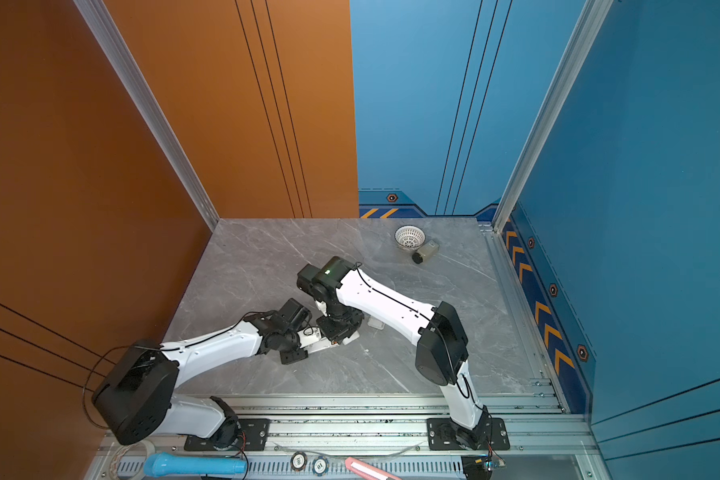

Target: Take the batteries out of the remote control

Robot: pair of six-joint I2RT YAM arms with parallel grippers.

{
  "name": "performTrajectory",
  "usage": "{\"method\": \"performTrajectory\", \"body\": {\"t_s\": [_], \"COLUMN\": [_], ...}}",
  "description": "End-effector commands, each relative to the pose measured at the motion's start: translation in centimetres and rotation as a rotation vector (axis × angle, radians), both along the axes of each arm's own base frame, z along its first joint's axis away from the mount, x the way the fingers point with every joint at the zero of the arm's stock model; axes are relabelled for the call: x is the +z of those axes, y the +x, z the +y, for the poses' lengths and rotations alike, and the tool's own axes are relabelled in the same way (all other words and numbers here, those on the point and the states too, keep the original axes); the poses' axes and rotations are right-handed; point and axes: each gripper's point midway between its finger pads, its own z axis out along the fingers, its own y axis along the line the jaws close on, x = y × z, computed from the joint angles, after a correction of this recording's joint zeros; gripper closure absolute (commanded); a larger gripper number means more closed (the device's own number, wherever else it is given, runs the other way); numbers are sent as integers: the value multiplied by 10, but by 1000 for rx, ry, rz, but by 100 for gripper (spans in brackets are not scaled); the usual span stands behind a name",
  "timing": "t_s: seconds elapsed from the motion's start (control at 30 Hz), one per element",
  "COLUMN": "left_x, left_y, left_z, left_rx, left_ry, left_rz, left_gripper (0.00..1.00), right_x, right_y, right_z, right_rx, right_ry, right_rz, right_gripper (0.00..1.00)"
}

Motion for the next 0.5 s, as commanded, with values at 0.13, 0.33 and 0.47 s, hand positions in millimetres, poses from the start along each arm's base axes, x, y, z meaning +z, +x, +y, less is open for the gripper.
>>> {"method": "performTrajectory", "body": {"t_s": [0.13, 0.33, 0.47], "left_x": [-20, -20, -20], "left_y": [-14, -13, -13], "left_z": [14, 15, 15], "left_rx": [-2, 3, 5], "left_ry": [94, 100, 100], "left_rz": [64, 64, 60], "left_gripper": [100, 100, 100], "right_x": [-3, -3, -2], "right_y": [0, -6, -10], "right_z": [-4, -5, -6], "right_rx": [13, 27, 33], "right_ry": [-33, -31, -34], "right_rz": [13, 41, 52], "right_gripper": [100, 100, 100]}}
